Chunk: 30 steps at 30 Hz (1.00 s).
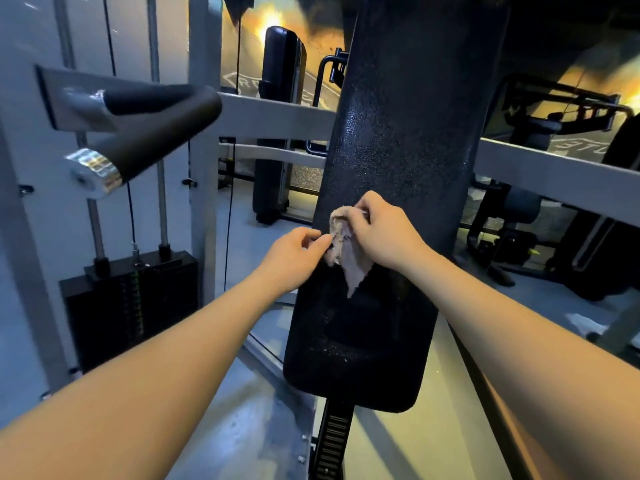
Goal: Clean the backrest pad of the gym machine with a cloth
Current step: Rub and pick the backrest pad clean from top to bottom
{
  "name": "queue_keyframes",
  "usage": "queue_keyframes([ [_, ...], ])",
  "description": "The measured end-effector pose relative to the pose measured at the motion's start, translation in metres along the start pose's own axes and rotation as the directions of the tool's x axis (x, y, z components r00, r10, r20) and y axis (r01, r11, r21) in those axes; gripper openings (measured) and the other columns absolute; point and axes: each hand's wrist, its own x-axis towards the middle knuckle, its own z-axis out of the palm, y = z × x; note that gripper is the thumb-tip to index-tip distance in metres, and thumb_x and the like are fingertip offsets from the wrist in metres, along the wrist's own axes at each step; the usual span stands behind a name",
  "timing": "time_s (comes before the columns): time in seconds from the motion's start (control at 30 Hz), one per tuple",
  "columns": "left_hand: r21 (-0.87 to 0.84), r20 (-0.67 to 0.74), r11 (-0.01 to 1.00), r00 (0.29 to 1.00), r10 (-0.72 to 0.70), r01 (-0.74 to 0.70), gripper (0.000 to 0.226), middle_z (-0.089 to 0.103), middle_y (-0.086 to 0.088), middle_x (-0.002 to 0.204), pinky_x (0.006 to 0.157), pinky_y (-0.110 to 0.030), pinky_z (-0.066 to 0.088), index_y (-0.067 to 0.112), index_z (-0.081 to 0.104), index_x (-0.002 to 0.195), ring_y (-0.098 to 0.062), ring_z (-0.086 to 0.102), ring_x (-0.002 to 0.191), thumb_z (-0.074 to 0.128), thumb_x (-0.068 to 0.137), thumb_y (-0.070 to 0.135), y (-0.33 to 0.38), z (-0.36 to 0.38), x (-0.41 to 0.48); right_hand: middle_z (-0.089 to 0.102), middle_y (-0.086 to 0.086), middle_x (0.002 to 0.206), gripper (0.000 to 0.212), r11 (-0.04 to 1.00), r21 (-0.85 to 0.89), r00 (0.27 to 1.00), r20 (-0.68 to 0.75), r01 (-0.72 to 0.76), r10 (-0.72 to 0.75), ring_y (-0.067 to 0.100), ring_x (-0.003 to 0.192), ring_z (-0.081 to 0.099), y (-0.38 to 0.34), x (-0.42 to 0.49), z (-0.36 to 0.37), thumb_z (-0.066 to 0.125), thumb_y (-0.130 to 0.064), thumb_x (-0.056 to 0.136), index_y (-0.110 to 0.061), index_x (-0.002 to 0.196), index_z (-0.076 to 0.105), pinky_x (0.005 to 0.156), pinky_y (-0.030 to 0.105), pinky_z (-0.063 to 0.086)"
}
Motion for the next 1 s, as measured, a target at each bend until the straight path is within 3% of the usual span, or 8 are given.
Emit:
queue_keyframes([
  [0.1,-0.030,0.087,0.997,0.993,0.074,-0.072,0.049,0.064,0.011,0.115,0.078,-0.016,0.044,0.027,0.054,0.132,-0.002,0.060,0.102,0.065,0.091,0.052,0.007,-0.006,-0.021,0.064,-0.007,0.086,0.025,0.982,0.179,0.998,-0.014,-0.063,0.066,0.004,0.076,0.057,-0.013,-0.004,-0.002,0.056,-0.041,0.102,-0.018,0.095,0.060,0.063,0.020,0.041],
  [0.23,-0.042,0.093,0.998,0.994,0.057,-0.053,0.065,0.061,0.015,0.116,0.085,-0.023,0.046,0.031,0.049,0.143,-0.008,0.060,0.110,0.067,0.087,0.058,0.007,-0.015,-0.025,0.064,-0.002,0.082,0.030,0.905,0.408,0.991,0.006,-0.122,0.131,0.012,0.073,0.056,-0.021,-0.002,-0.013,0.055,-0.038,0.103,-0.015,0.086,0.063,0.069,0.030,0.045],
  [0.37,-0.198,0.107,0.979,0.991,0.074,-0.052,0.068,0.062,0.015,0.122,0.093,-0.032,0.054,0.033,0.054,0.138,-0.008,0.065,0.105,0.062,0.081,0.070,0.017,-0.024,-0.025,0.069,0.010,0.086,0.031,0.610,0.741,0.960,0.233,-0.280,0.158,0.024,0.080,0.066,-0.030,-0.007,-0.025,0.048,-0.033,0.108,-0.013,0.091,0.064,0.076,0.038,0.054],
  [0.47,-0.240,0.202,0.969,0.973,0.113,-0.063,0.026,0.069,0.005,0.092,0.081,-0.031,0.048,0.017,0.069,0.102,-0.014,0.062,0.078,0.069,0.093,0.041,0.024,-0.022,-0.025,0.075,0.012,0.087,0.030,0.383,0.829,0.910,0.403,-0.408,0.098,0.024,0.078,0.074,-0.034,-0.018,-0.035,0.048,-0.025,0.108,-0.007,0.093,0.067,0.069,0.034,0.061],
  [0.6,-0.397,0.137,0.918,0.990,0.032,0.025,0.022,0.052,-0.005,0.073,0.075,-0.037,0.037,0.011,0.062,0.081,-0.018,0.045,0.071,0.056,0.089,0.030,0.038,-0.028,-0.029,0.069,0.011,0.098,0.017,0.500,0.784,0.929,0.335,-0.368,0.157,0.021,0.076,0.069,-0.020,-0.020,-0.039,0.060,-0.003,0.097,-0.011,0.111,0.061,0.069,0.035,0.057],
  [0.73,-0.614,0.089,0.766,0.981,-0.172,0.190,0.027,0.065,-0.016,0.093,0.080,-0.041,0.051,0.006,0.061,0.097,-0.025,0.061,0.086,0.041,0.100,0.024,0.051,-0.036,-0.029,0.067,0.005,0.095,0.011,0.690,0.636,0.935,0.297,-0.345,0.193,0.018,0.080,0.061,-0.011,-0.025,-0.029,0.061,-0.032,0.103,-0.023,0.100,0.066,0.064,0.029,0.051],
  [0.9,-0.543,0.400,0.756,0.904,-0.150,0.366,0.064,0.074,-0.014,0.115,0.097,-0.049,0.054,0.009,0.068,0.118,-0.028,0.070,0.109,0.054,0.090,0.065,0.048,-0.046,-0.028,0.060,0.002,0.072,0.022,0.726,0.561,0.872,0.476,-0.397,0.110,0.013,0.063,0.056,-0.006,-0.032,-0.030,0.068,-0.032,0.098,-0.016,0.084,0.063,0.057,0.023,0.045],
  [1.0,-0.458,0.496,0.836,0.867,-0.042,0.302,0.021,0.071,-0.015,0.115,0.100,-0.046,0.053,0.005,0.073,0.108,-0.025,0.069,0.104,0.065,0.097,0.022,0.039,-0.052,-0.030,0.056,0.002,0.072,0.026,0.729,0.566,0.894,0.423,-0.386,0.145,0.015,0.068,0.052,-0.005,-0.031,-0.026,0.068,-0.025,0.097,-0.020,0.073,0.058,0.063,0.027,0.042],
])
